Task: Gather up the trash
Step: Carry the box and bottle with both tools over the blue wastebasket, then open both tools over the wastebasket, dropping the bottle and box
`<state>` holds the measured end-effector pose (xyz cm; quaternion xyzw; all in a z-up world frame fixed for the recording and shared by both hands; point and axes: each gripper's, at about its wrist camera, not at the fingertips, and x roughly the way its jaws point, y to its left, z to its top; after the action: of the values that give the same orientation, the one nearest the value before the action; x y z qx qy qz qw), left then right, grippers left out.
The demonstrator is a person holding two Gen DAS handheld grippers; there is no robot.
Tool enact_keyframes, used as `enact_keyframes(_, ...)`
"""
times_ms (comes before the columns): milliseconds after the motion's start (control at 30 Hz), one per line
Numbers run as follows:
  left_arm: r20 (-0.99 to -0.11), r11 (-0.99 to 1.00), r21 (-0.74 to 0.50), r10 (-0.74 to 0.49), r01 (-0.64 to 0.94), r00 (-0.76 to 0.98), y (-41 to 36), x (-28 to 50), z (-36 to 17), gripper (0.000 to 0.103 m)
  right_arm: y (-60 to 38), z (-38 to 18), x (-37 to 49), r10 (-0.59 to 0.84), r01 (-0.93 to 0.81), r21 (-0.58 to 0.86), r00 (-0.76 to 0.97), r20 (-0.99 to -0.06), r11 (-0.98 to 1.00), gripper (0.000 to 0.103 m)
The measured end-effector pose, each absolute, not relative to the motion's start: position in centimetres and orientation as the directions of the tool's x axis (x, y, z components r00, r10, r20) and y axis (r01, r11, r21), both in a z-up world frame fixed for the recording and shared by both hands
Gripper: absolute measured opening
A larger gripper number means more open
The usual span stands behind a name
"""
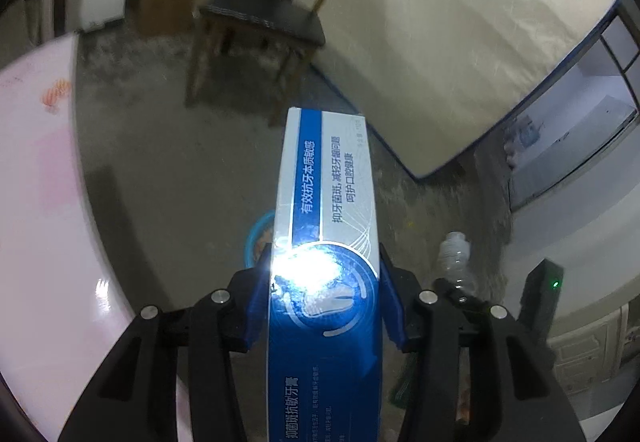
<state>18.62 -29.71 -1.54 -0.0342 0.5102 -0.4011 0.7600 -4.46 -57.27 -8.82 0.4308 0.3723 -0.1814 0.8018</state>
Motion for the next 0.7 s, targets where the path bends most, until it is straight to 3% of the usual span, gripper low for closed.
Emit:
enact_keyframes(367, -0.819, 0.685, -0.414, -0.568, 0.599, 0.084, -43.0, 22.1, -9.1, 0.047, -62.3, -18.4, 1.1, 0.059, 0.721, 0.602, 0.623, -0.78, 0.345, 0.068)
enact_keyframes(433, -0.844, 0.695, -0.392, -0.532, 0.602, 0.065, -44.3, 22.4, -10.9, 0.069, -63.3, -21.1, 1.5, 0.079, 0.746, 0.606, 0.611, -0.788, 0.277, 0.071)
enact_keyframes(567, -0.875, 0.726, -0.395, -0.483, 0.563, 0.008, -44.2, 23.0, -14.0, 0.07, -64.1, -25.9, 1.5, 0.119, 0.805, 0.56, 0.547, -0.829, 0.199, 0.073)
enact_keyframes(700, -0.859, 0.721, -0.435, -0.512, 0.539, -0.007, -42.1, 23.1, -13.6, 0.07, -63.2, -26.8, -0.3, 0.114, 0.812, 0.552, 0.54, -0.834, 0.189, 0.073)
